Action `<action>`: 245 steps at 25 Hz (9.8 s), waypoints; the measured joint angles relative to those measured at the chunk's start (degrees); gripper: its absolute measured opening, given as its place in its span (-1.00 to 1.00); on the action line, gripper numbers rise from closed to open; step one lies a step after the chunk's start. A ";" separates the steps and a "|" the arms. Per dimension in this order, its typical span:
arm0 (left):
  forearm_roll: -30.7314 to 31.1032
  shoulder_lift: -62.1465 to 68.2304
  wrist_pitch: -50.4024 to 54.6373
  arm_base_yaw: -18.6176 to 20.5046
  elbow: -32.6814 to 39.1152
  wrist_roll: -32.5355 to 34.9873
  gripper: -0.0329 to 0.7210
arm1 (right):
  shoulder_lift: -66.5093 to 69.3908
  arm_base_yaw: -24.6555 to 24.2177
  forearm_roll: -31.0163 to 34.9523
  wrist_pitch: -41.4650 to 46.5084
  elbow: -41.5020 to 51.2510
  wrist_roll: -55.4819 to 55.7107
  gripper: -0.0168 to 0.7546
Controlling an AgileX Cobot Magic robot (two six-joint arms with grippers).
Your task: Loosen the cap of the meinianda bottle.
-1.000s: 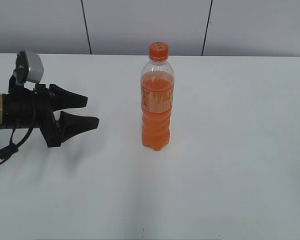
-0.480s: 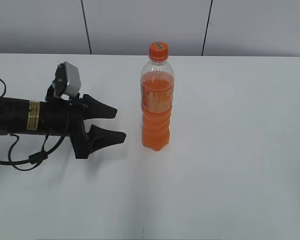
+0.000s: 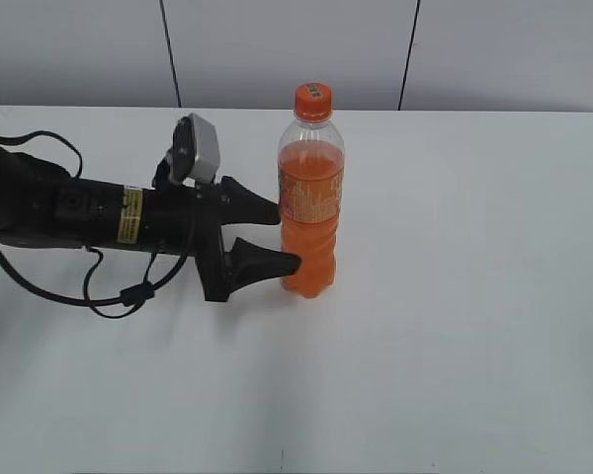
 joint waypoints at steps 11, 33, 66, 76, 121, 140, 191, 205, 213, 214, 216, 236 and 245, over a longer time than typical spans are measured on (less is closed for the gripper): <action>-0.69 2.22 3.51 -4.59 -6.58 -0.97 0.47 | 0.00 0.00 0.00 0.00 0.00 0.00 0.56; -5.30 5.60 4.75 -5.24 -7.15 -0.97 0.40 | 0.00 0.00 0.00 0.00 0.00 0.00 0.56; -1.42 5.60 3.52 -5.31 -7.21 -0.97 0.18 | 31.76 0.00 0.00 3.88 -17.62 0.85 0.31; -1.42 5.60 3.45 -5.31 -7.21 -0.97 0.18 | 53.15 0.00 0.00 6.73 -31.01 0.90 0.15; 0.95 5.60 2.33 -5.31 -7.21 -0.97 0.18 | 97.03 22.25 13.43 6.94 -67.62 -1.09 0.12; 1.16 5.60 2.24 -5.31 -7.21 -0.97 0.18 | 105.50 29.28 12.04 6.98 -74.39 -1.15 0.12; 1.39 5.60 1.97 -5.31 -7.21 -0.92 0.17 | 108.30 29.28 13.37 7.24 -74.16 -73.88 -0.26; 1.39 5.60 1.97 -5.31 -7.21 -0.92 0.17 | 108.30 29.28 13.47 7.42 -74.65 -78.60 -0.20; 1.43 5.60 1.92 -5.31 -7.21 -0.99 0.17 | 106.42 29.28 15.48 7.30 -75.58 -75.05 0.25; 1.43 5.60 1.92 -5.31 -7.21 -0.99 0.17 | 106.11 29.28 15.55 7.30 -75.58 -73.10 0.26; 1.45 5.60 1.92 -5.31 -7.21 -0.99 0.17 | 105.68 29.28 15.62 7.30 -75.58 -67.16 0.27; 1.50 5.60 1.86 -5.31 -7.21 -0.99 0.17 | 104.87 29.28 15.03 7.34 -75.58 9.54 0.29; 1.62 5.60 1.58 -5.31 -7.21 -0.99 0.17 | 107.77 29.28 12.96 7.28 -75.58 10.27 0.29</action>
